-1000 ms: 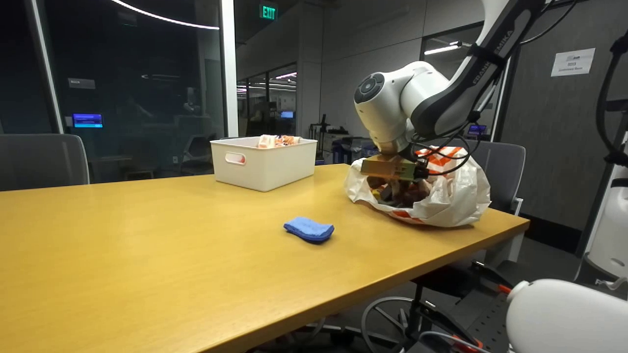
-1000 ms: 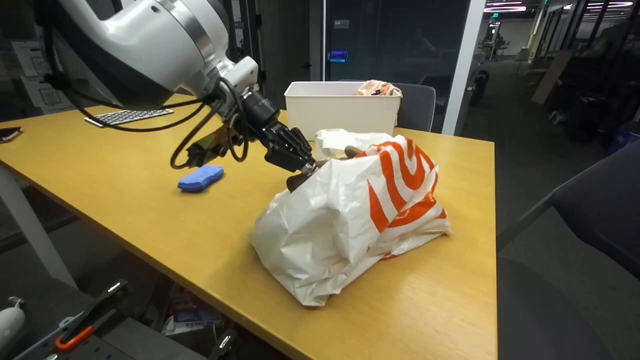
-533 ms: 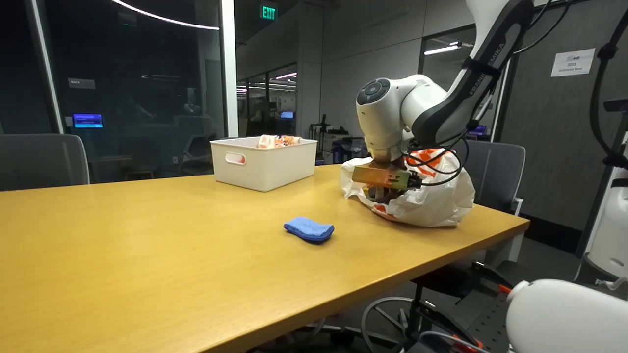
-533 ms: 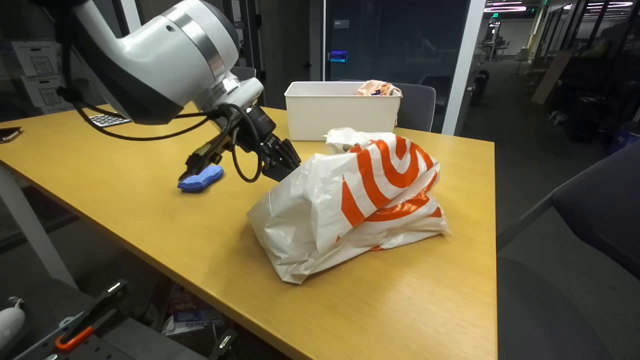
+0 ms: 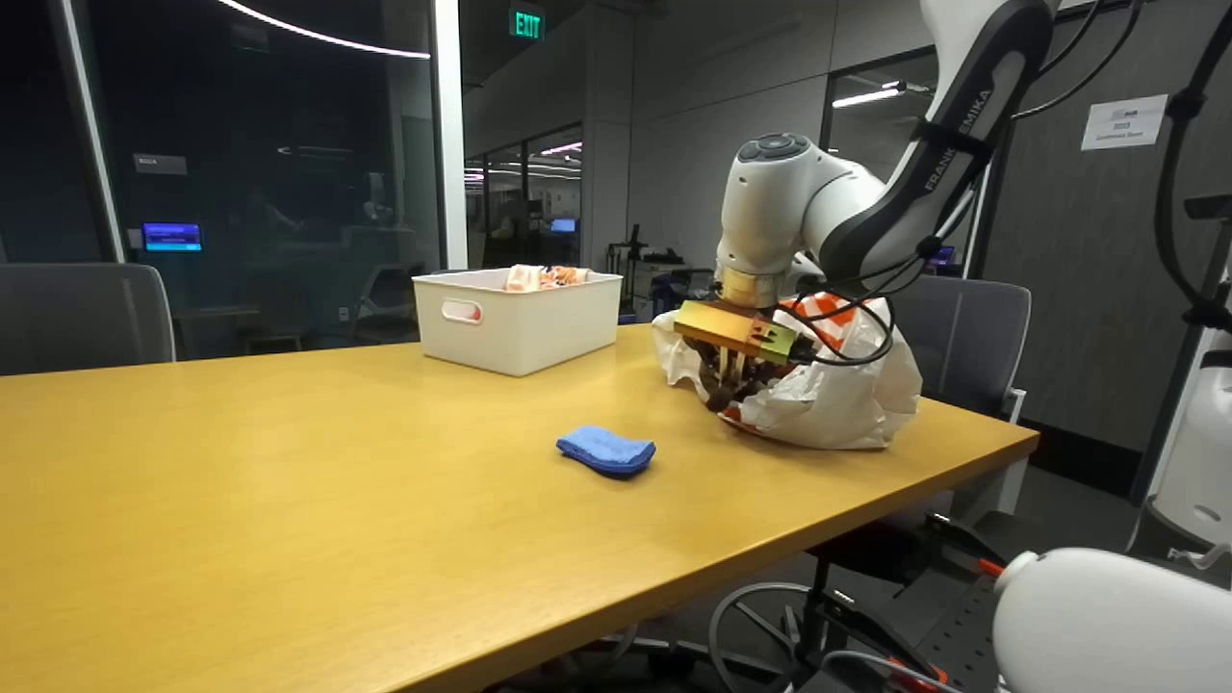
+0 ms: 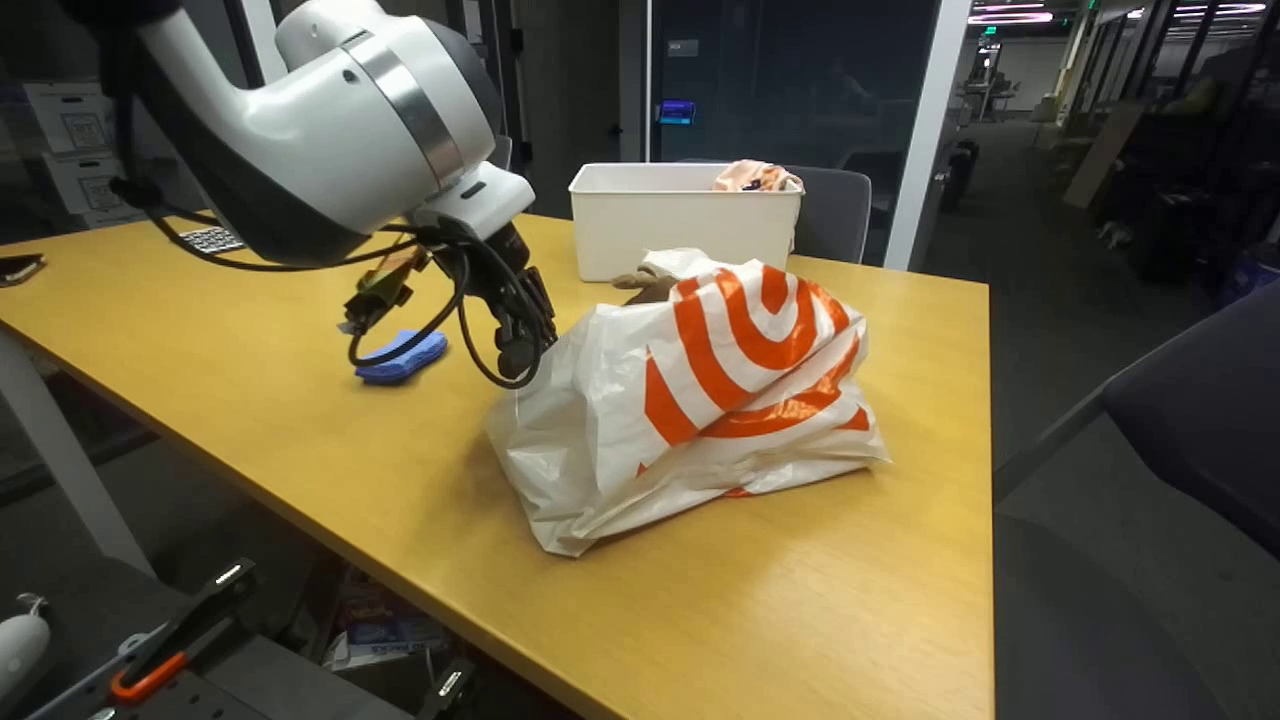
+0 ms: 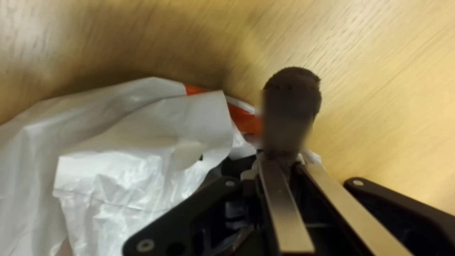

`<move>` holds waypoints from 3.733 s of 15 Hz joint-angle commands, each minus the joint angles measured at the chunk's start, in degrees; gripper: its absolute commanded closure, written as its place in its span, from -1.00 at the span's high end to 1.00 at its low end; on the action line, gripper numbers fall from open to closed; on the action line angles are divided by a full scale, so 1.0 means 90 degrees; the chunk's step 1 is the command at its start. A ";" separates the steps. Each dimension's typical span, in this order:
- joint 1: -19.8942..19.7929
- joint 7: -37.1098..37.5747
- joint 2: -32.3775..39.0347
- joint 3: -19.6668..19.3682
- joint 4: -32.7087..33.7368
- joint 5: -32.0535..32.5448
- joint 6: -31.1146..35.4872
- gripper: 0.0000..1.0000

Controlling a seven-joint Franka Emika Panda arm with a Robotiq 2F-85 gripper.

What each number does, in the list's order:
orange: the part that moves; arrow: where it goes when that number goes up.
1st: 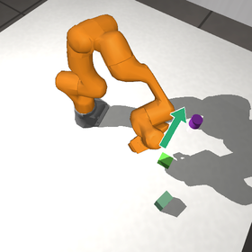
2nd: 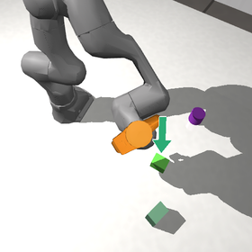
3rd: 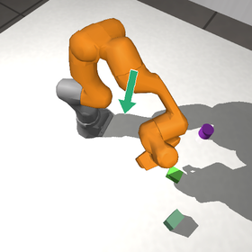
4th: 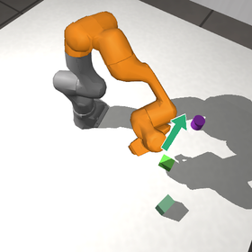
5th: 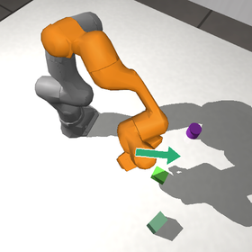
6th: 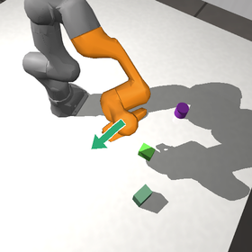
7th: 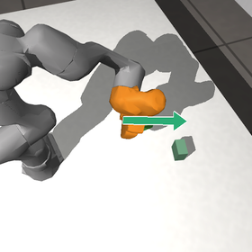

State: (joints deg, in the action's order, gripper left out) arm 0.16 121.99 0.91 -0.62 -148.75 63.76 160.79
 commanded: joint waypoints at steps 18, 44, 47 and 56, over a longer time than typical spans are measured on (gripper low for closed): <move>0.0976 -0.1084 -0.0748 0.0748 -0.0111 0.0309 -0.0277 1.00; 0.1090 -0.6015 0.1057 0.1013 0.1179 -0.1124 0.0381 -0.78; 0.1061 -0.5655 0.0775 0.0873 0.1143 -0.1078 0.0406 -0.81; 0.1029 -0.3162 -0.0256 0.0298 0.0931 0.0299 -0.0457 -0.81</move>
State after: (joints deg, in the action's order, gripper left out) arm 9.42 84.25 3.53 3.25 -138.51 60.47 161.43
